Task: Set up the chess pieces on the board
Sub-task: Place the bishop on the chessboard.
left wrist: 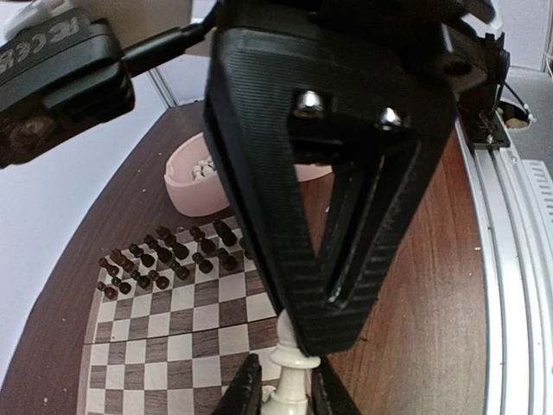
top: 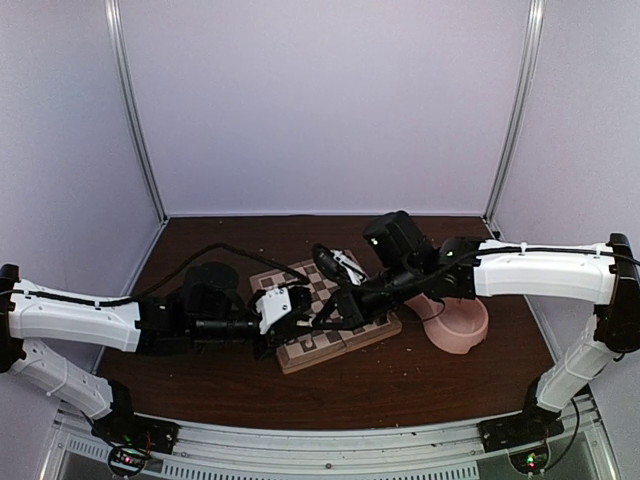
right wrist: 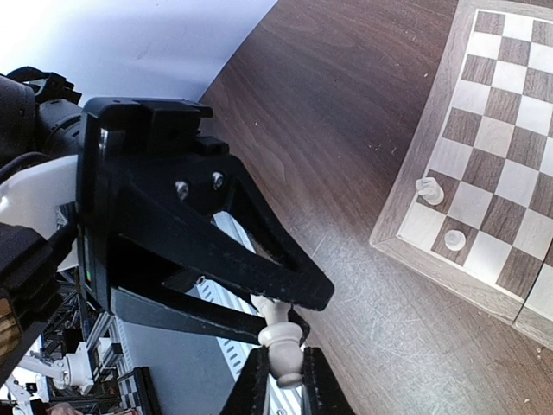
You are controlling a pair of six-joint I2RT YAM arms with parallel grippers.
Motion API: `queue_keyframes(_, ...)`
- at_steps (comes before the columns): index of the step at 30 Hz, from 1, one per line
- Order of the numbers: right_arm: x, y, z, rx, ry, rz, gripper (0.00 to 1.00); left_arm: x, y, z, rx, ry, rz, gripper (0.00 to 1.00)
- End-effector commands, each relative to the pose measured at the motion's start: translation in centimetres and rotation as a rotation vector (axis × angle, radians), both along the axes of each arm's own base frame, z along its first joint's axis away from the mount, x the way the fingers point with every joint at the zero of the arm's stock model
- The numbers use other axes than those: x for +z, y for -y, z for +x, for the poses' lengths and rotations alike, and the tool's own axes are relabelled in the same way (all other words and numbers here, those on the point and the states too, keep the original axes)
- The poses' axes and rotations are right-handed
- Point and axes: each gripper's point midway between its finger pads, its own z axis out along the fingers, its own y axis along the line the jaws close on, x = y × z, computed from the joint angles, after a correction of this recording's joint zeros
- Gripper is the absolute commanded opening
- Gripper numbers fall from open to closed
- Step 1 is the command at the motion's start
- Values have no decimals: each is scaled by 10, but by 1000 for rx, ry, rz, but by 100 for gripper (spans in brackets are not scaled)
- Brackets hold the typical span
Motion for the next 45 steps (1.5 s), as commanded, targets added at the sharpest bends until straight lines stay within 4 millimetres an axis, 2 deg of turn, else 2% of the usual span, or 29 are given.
queue_keyframes(1,-2,5,10,-33,49,-43,1,11,-1,4,32,3,-56,26)
queue_keyframes(4,-9,11,18,-52,87,-123,1,11,-15,17,126,-69,-79,37)
queue_keyframes(7,-15,16,28,-71,132,-197,0,10,-37,30,214,-206,-154,45)
queue_keyframes(13,-26,13,49,-81,195,-318,0,12,-79,48,401,-344,-227,52)
queue_keyframes(17,-36,10,63,-70,232,-428,0,15,-102,57,519,-368,-246,58)
queue_keyframes(18,-44,9,66,-65,235,-465,0,14,-108,58,549,-373,-246,61)
queue_keyframes(23,-54,10,81,-54,287,-600,0,8,-136,65,708,-436,-240,83)
queue_keyframes(25,-59,13,87,-57,309,-660,0,5,-144,67,759,-482,-231,86)
queue_keyframes(34,-79,26,100,-19,333,-864,3,-3,-137,63,743,-570,-113,89)
queue_keyframes(45,-103,27,108,-17,333,-935,5,-9,-119,49,621,-631,-105,90)
